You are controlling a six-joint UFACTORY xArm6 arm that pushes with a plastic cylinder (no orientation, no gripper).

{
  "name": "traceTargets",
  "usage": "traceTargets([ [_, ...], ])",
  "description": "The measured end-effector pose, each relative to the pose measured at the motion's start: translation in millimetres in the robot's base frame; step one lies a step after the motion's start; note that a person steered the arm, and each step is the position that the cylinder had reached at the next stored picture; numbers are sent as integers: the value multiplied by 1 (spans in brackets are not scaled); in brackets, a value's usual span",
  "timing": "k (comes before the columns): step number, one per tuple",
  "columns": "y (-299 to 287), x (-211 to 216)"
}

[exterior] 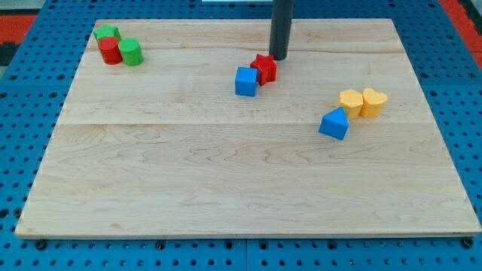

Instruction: Move the red star right to the green circle

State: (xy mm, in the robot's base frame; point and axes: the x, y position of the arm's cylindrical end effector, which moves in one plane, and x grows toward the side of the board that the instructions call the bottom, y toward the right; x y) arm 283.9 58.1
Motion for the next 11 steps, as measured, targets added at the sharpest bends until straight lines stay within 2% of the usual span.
traceTargets([
  [1,83,2],
  [2,84,54],
  [3,9,57],
  [4,-50,28],
  [6,-124,-11],
  [7,-89,1],
  [8,-115,37],
  [9,-164,40],
  [10,-174,19],
  [11,-128,16],
])
